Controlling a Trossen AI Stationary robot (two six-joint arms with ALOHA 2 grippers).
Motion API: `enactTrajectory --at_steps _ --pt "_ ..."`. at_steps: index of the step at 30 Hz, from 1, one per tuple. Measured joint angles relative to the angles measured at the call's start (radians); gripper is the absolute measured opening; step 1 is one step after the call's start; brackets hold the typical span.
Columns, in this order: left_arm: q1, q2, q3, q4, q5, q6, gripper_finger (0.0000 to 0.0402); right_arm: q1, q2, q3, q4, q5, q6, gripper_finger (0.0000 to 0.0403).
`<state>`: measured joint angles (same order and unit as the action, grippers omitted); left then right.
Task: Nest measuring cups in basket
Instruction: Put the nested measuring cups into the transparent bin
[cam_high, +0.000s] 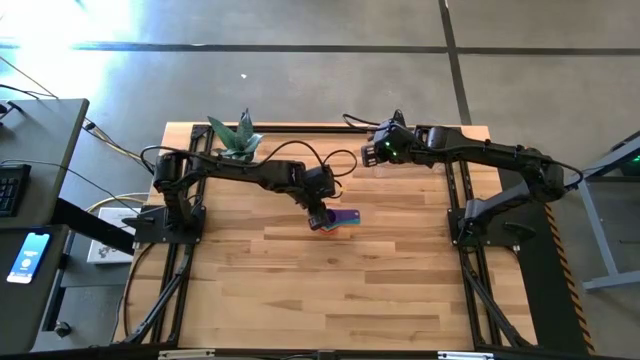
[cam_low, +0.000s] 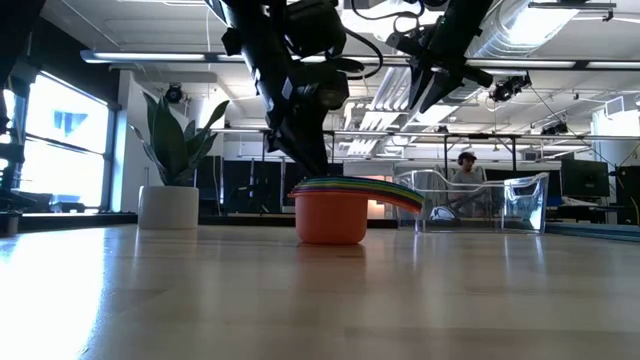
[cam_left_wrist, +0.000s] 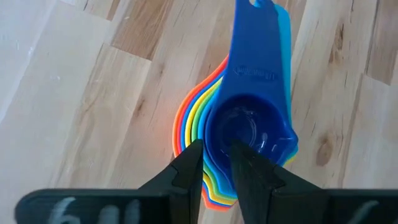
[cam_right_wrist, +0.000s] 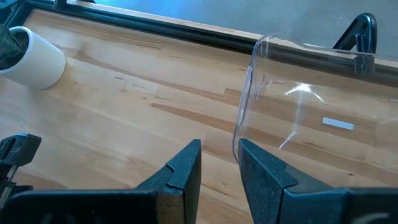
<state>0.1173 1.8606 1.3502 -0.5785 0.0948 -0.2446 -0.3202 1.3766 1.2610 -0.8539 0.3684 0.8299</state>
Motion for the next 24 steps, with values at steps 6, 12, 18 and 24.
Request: enactTrajectory --at_steps 6,12,18,24 --pt "0.008 -0.022 -0.001 -0.004 0.04 -0.015 0.008 0.0 0.0 0.0 -0.002 -0.031 -0.001 0.0098" --pt "0.026 -0.1 -0.001 -0.012 0.049 -0.015 0.0079 0.0 0.0 0.0 -0.001 -0.113 -0.064 0.0098" --pt "0.033 -0.198 0.0 -0.053 0.049 -0.016 0.0079 0.0 0.0 0.0 0.001 -0.199 -0.163 0.0099" --pt "0.034 -0.301 0.0 -0.175 0.022 -0.015 0.0078 0.016 0.0 0.0 0.006 -0.27 -0.281 0.0113"
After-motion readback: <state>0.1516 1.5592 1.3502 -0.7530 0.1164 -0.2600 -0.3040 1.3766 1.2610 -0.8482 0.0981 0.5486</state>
